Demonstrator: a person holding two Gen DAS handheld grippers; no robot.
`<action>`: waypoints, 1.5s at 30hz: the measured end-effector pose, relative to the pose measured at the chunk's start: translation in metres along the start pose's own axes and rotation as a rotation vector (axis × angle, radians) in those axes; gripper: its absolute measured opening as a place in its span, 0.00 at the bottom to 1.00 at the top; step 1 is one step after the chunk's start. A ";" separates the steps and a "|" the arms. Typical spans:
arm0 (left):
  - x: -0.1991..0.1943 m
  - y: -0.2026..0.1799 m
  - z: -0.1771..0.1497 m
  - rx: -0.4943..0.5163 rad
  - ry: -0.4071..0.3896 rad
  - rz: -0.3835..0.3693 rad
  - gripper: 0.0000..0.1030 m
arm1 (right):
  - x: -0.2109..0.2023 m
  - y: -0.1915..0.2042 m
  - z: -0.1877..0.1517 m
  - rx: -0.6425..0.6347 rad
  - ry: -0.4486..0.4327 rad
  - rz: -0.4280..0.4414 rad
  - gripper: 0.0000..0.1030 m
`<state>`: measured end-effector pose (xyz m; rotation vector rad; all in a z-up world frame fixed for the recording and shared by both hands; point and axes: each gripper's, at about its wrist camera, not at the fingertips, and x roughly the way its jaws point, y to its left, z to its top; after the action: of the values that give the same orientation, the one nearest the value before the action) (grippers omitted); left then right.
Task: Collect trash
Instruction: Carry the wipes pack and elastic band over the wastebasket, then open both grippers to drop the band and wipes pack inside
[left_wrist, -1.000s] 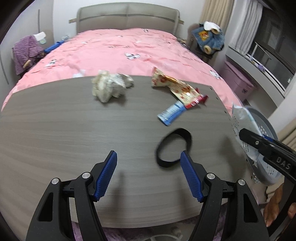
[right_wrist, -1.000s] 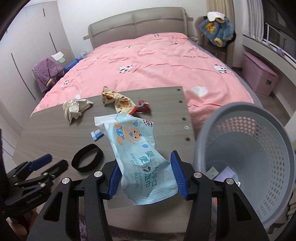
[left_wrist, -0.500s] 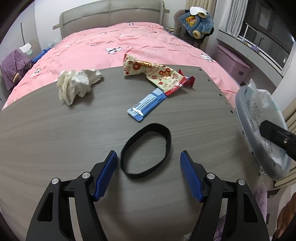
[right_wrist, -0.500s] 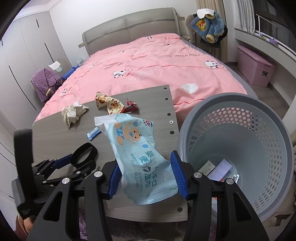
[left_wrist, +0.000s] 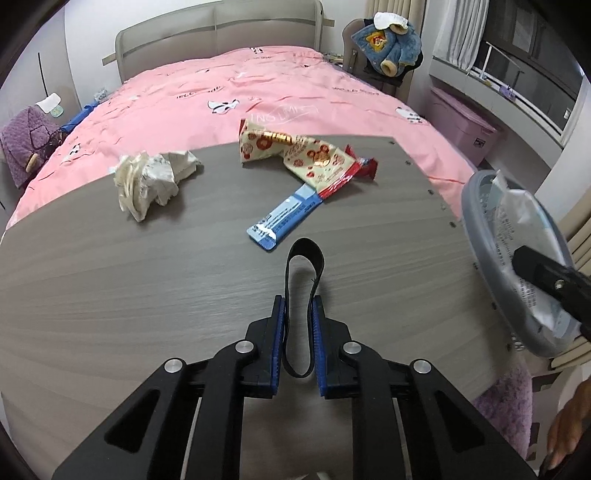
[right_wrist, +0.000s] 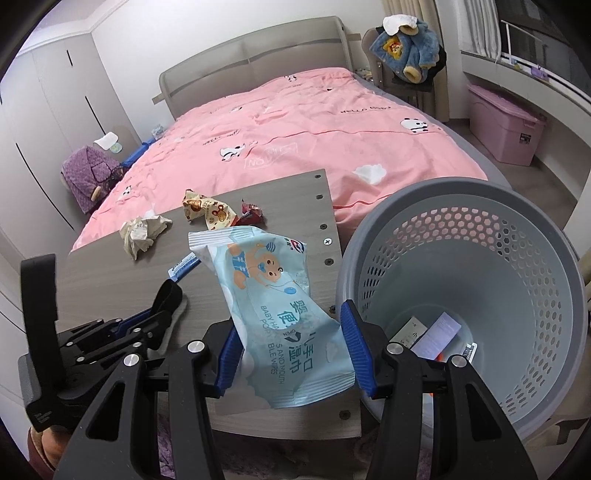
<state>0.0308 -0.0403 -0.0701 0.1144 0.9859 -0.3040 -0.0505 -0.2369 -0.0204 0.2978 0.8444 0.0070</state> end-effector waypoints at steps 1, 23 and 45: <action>-0.005 -0.002 0.001 0.001 -0.009 -0.001 0.14 | -0.002 -0.003 0.001 0.004 -0.005 0.001 0.48; -0.025 -0.182 0.043 0.252 -0.091 -0.161 0.14 | -0.070 -0.153 -0.010 0.221 -0.117 -0.208 0.48; 0.002 -0.226 0.059 0.300 -0.063 -0.176 0.41 | -0.047 -0.179 -0.005 0.252 -0.077 -0.210 0.51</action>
<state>0.0108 -0.2693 -0.0301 0.2901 0.8841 -0.6135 -0.1054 -0.4134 -0.0355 0.4415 0.7969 -0.3066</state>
